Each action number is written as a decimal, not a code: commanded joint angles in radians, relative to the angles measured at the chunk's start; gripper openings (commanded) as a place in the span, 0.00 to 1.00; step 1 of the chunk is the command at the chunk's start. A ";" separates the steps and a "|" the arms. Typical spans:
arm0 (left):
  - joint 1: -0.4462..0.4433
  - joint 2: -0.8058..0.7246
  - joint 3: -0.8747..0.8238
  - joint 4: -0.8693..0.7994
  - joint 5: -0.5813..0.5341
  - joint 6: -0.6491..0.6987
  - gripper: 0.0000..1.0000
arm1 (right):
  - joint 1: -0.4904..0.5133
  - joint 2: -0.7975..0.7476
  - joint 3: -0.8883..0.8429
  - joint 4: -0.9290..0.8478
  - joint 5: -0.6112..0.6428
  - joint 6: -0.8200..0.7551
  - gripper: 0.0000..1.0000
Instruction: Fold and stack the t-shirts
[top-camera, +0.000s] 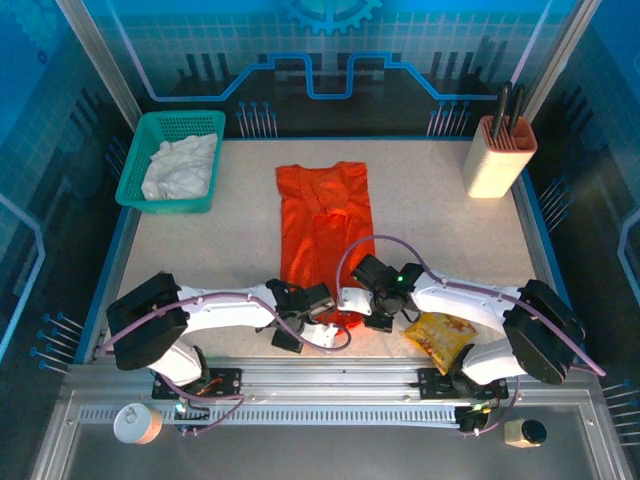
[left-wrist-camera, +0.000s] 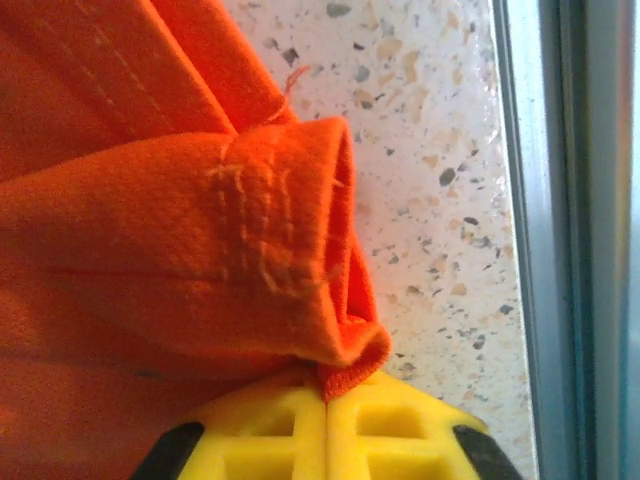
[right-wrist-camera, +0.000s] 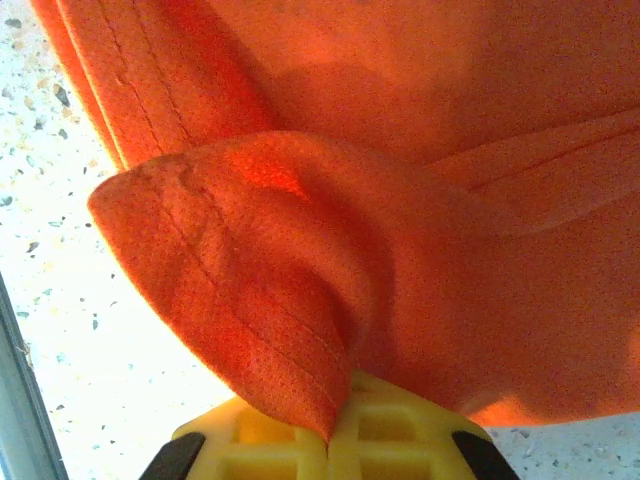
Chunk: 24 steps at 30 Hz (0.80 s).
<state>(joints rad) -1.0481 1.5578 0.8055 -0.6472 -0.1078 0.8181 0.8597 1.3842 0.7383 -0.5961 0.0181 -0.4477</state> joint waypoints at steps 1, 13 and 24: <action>0.030 0.093 -0.041 0.149 -0.090 0.005 0.00 | 0.013 -0.025 -0.014 0.007 -0.019 0.010 0.00; 0.033 -0.168 -0.001 0.001 -0.128 0.026 0.00 | -0.021 -0.120 -0.002 0.007 -0.035 -0.005 0.00; 0.196 -0.328 0.053 0.109 -0.139 0.075 0.00 | -0.146 -0.118 0.118 0.021 0.027 -0.015 0.00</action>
<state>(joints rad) -0.8871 1.2446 0.8253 -0.5797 -0.2401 0.8539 0.7433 1.2633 0.8021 -0.5903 0.0250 -0.4519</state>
